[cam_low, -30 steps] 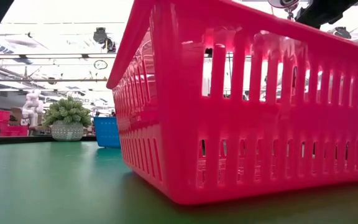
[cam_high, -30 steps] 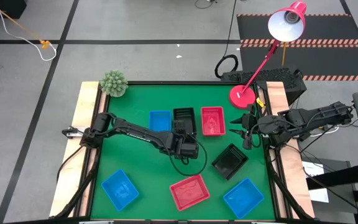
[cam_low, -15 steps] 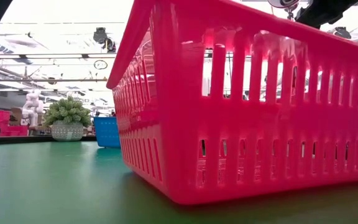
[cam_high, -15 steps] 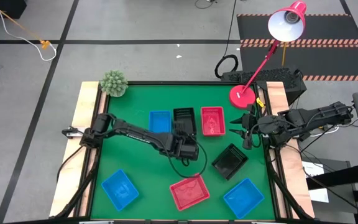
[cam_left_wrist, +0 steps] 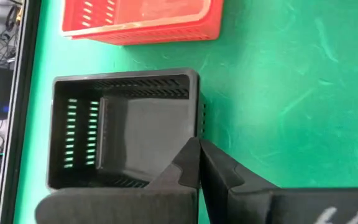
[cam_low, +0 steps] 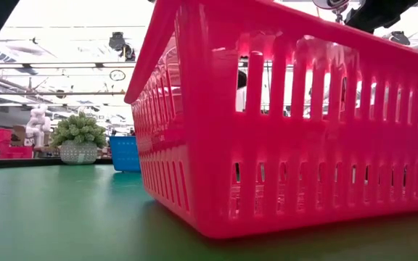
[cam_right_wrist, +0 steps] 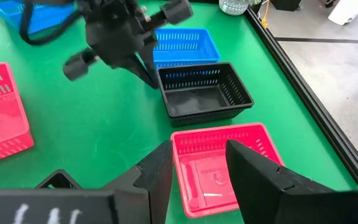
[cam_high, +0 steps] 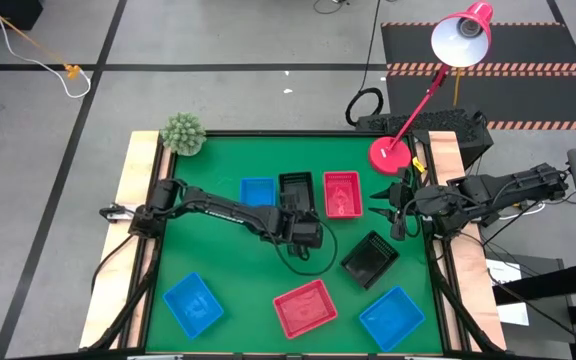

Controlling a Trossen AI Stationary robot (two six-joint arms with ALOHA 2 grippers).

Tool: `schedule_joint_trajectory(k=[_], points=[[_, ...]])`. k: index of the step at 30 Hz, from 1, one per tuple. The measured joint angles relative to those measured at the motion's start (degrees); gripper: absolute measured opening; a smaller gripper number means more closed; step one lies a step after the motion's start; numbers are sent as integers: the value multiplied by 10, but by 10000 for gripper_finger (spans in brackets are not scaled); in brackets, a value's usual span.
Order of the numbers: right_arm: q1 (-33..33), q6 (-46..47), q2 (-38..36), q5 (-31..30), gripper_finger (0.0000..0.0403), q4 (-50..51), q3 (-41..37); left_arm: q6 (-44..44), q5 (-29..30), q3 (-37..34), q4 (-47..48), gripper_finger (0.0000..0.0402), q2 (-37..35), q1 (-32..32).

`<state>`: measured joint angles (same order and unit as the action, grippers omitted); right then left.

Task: Stack baskets by color
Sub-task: Stack the bottom left blue bin on top of the top blue bin

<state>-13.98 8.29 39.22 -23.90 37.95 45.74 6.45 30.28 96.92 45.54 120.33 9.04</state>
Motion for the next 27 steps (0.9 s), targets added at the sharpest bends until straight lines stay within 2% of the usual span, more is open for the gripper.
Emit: schedule_joint_trajectory(k=[6,10,17,22,27], points=[[0,-2,0,0,141,0,0,22,-1,0,16,15,-42,53],[0,-2,0,0,141,0,0,65,-3,0,64,16,-73,111],[0,-6,0,0,141,-6,0,208,-10,0,176,17,-90,258],[0,-21,0,0,141,-36,0,324,-12,0,188,17,-92,359],[0,-34,0,0,141,-69,0,475,-12,0,193,27,-91,434]])
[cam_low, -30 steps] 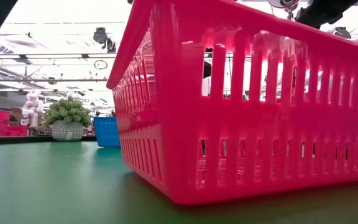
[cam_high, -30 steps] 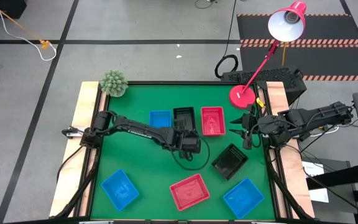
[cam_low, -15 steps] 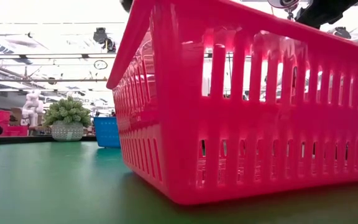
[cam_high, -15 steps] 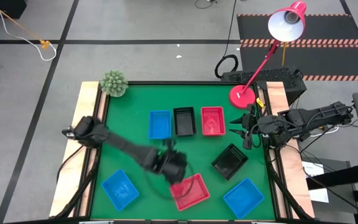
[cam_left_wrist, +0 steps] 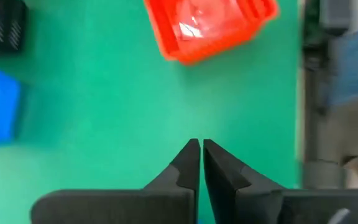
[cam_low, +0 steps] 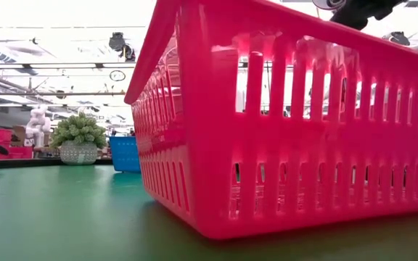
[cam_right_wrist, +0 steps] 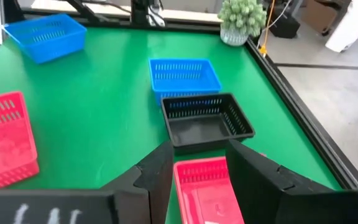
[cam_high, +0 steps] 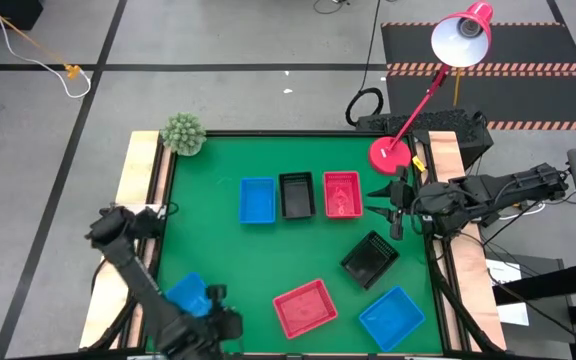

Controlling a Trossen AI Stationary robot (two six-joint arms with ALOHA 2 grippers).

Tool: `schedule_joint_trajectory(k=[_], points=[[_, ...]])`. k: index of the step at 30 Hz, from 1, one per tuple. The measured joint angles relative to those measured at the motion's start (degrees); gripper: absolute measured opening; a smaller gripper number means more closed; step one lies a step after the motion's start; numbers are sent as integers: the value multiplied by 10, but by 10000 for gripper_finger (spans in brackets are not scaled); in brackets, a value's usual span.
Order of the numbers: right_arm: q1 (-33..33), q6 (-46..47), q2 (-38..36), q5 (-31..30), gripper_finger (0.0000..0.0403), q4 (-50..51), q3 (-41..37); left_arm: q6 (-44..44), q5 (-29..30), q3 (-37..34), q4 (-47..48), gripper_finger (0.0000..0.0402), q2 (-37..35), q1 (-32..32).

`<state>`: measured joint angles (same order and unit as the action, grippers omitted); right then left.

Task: Stack baskets by color
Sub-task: Stack the bottom left blue bin on top of the top blue bin

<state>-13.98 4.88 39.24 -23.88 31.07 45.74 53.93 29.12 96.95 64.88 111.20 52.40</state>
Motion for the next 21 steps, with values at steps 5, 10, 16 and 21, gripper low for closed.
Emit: schedule_joint_trajectory(k=[5,10,16,21], points=[[0,0,1,0,141,-4,0,119,0,0,14,77,11,52],[0,0,6,0,141,-5,0,212,-11,0,56,132,26,84],[0,0,13,0,141,-5,0,256,-21,0,62,165,43,96],[0,0,16,0,141,-5,0,293,-61,0,76,176,67,94]])
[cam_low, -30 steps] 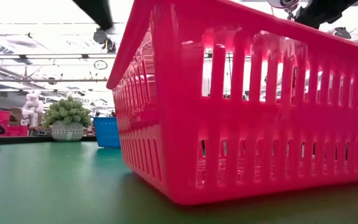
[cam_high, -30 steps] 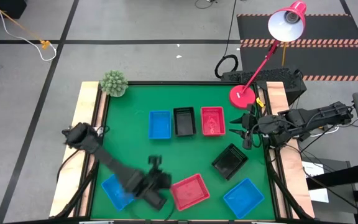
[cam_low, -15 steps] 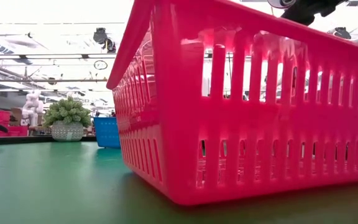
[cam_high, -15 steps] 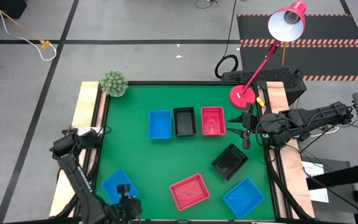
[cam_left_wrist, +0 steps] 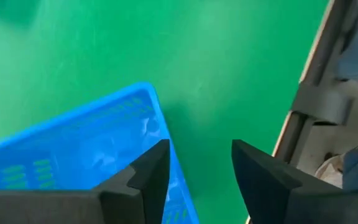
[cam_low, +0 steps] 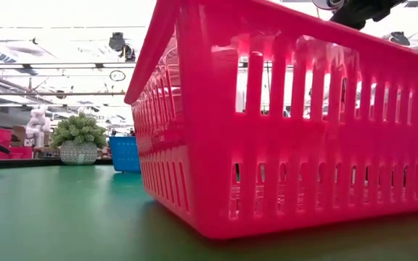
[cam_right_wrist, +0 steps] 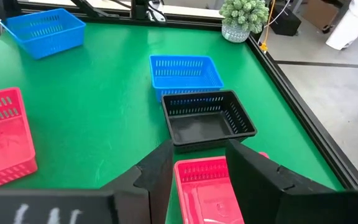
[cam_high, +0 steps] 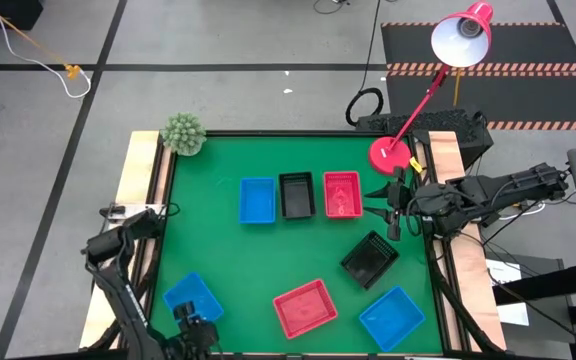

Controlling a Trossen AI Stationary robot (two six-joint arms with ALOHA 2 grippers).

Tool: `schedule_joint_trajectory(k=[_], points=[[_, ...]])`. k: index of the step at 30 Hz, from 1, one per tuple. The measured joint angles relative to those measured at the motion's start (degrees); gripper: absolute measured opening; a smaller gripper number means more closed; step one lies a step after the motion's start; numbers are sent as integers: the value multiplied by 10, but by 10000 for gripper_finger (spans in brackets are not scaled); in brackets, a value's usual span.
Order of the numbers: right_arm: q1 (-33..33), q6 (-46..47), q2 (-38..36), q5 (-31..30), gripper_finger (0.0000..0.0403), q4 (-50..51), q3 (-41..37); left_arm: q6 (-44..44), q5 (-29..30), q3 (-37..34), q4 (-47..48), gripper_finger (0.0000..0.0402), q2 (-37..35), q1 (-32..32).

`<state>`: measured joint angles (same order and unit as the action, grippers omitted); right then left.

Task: Stack baskets by color
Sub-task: Stack the bottom left blue bin on top of the top blue bin

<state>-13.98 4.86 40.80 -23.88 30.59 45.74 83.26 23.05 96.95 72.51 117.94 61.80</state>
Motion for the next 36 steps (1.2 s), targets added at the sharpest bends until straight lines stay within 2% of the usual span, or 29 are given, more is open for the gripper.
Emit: schedule_joint_trajectory(k=[5,10,17,24,33,36], points=[[0,0,0,1,141,-10,0,16,-20,0,19,177,16,-6],[0,0,1,3,141,-32,0,39,-23,0,69,153,20,-12],[0,0,2,17,141,-34,0,56,-36,0,54,103,20,-14],[0,2,3,18,141,-34,0,80,-37,0,54,93,20,-11],[0,-3,3,92,141,-106,0,71,-61,-61,19,92,19,-10],[-7,-10,5,91,141,-126,0,58,-61,-65,19,70,19,-10]])
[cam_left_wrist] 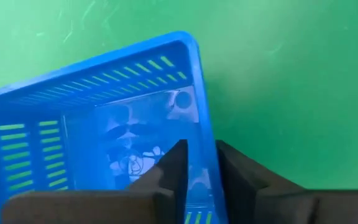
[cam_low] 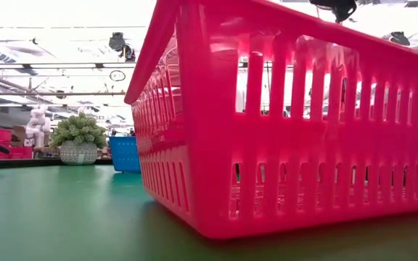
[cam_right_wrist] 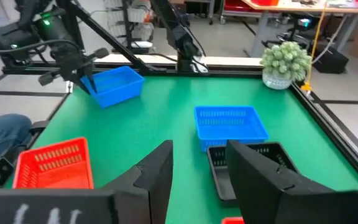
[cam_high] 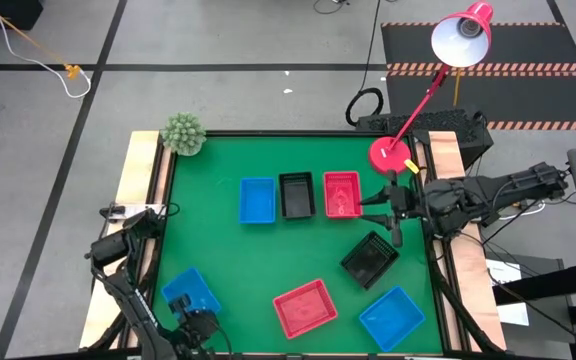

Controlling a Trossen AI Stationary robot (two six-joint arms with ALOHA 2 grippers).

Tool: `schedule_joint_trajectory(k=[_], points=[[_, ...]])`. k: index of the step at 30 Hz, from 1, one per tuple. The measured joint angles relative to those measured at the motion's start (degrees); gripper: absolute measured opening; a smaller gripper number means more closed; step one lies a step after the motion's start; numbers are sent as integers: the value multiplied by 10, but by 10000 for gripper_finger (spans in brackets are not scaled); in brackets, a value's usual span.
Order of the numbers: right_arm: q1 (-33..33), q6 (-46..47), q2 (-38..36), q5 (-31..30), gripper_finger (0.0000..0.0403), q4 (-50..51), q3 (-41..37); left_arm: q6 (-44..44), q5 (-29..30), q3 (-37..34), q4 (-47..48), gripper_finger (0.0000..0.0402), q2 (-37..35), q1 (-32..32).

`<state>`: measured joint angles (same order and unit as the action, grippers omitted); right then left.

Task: Stack baskets by color
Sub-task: Stack the bottom left blue bin on top of the top blue bin

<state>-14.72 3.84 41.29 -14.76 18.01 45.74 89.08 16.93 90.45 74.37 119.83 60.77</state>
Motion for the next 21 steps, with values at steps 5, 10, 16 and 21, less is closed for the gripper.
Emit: schedule_joint_trajectory(k=[5,10,16,21], points=[[-13,-2,9,0,141,-14,0,-42,0,14,17,11,0,-5],[-16,-13,18,0,141,-37,0,-105,0,57,86,6,0,-30],[-16,-15,26,-1,141,-36,0,-236,35,128,158,5,0,-69],[-19,-15,26,-1,141,-34,0,-378,93,163,156,5,-20,-107]])
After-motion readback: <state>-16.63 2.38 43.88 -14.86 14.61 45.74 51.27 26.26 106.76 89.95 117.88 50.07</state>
